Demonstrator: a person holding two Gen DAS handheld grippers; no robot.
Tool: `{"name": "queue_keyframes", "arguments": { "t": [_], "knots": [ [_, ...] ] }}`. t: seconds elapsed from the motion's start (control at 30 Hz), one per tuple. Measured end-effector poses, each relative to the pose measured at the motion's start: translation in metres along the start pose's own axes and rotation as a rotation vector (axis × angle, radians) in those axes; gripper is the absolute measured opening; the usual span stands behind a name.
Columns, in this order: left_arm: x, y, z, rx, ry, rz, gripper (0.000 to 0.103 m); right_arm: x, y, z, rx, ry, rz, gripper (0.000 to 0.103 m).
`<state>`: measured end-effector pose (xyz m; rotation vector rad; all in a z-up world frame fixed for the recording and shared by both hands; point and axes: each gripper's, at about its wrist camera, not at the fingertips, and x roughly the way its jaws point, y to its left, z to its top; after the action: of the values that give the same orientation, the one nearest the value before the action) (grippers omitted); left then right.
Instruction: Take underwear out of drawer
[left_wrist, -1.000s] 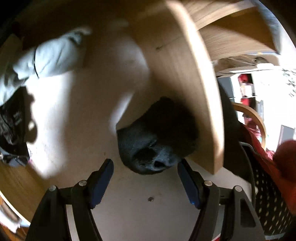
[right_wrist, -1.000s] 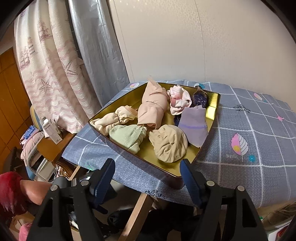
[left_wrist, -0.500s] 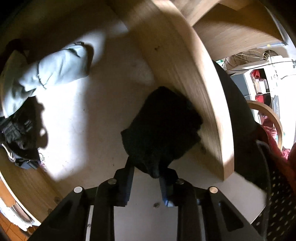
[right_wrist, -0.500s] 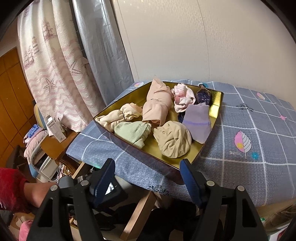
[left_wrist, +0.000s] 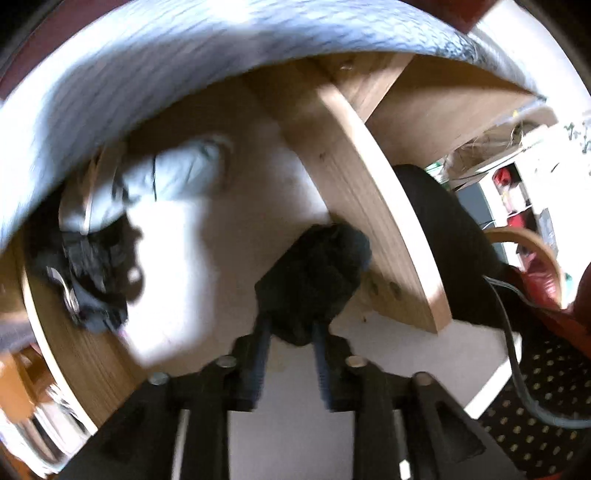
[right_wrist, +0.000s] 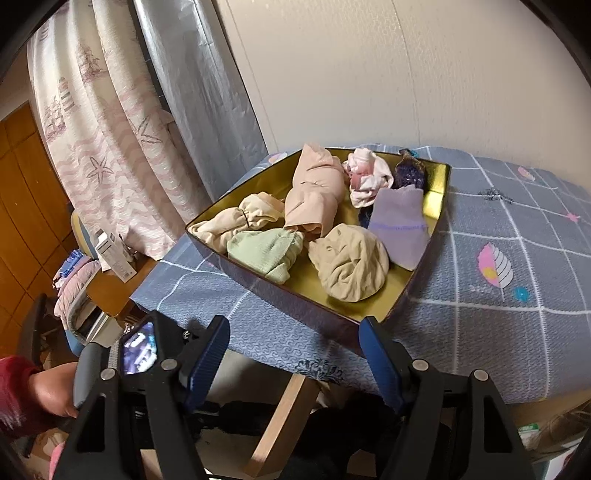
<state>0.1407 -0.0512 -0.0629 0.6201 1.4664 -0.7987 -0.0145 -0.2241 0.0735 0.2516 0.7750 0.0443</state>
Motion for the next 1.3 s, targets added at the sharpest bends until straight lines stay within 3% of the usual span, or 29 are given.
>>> {"name": "queue_keyframes", "arguments": {
  "t": [0.07,0.2,0.3,0.37,0.6,0.63,0.67,0.7,0.9,1.2,1.3],
  "knots": [
    [0.006,-0.01,0.008,0.062,0.027,0.023,0.041,-0.001,0.002,0.0,-0.008,-0.003,0.001,0.073],
    [0.023,-0.026,0.022,0.18,0.087,0.136,0.045,-0.006,0.001,-0.001,-0.015,-0.01,-0.009,0.073],
    [0.022,-0.037,0.04,0.196,0.088,0.145,0.045,-0.007,-0.004,-0.001,-0.006,-0.012,-0.02,0.073],
    [0.024,-0.038,0.052,0.21,0.094,0.17,0.056,-0.006,-0.008,-0.001,0.005,-0.01,-0.019,0.073],
    [0.03,-0.065,0.073,0.344,0.067,0.319,0.066,-0.002,-0.011,-0.001,0.016,0.0,-0.011,0.073],
    [0.03,-0.065,0.074,0.344,0.064,0.314,0.06,-0.003,-0.011,-0.001,0.016,-0.001,-0.011,0.073],
    [0.029,-0.066,0.075,0.34,0.062,0.297,0.036,-0.003,-0.011,-0.001,0.015,-0.002,-0.012,0.073],
    [0.028,-0.065,0.076,0.332,0.06,0.276,0.031,-0.004,-0.011,-0.002,0.013,-0.003,-0.013,0.073],
    [0.017,-0.071,0.067,0.31,0.032,0.284,0.027,-0.007,-0.013,-0.004,0.011,-0.004,-0.016,0.073],
    [-0.068,-0.033,0.019,0.093,-0.22,0.129,0.027,-0.006,-0.019,-0.003,0.033,-0.012,-0.013,0.073],
    [-0.098,-0.038,-0.004,0.026,-0.312,0.054,0.027,-0.004,-0.018,-0.003,0.032,-0.012,-0.009,0.073]
  ]
}}
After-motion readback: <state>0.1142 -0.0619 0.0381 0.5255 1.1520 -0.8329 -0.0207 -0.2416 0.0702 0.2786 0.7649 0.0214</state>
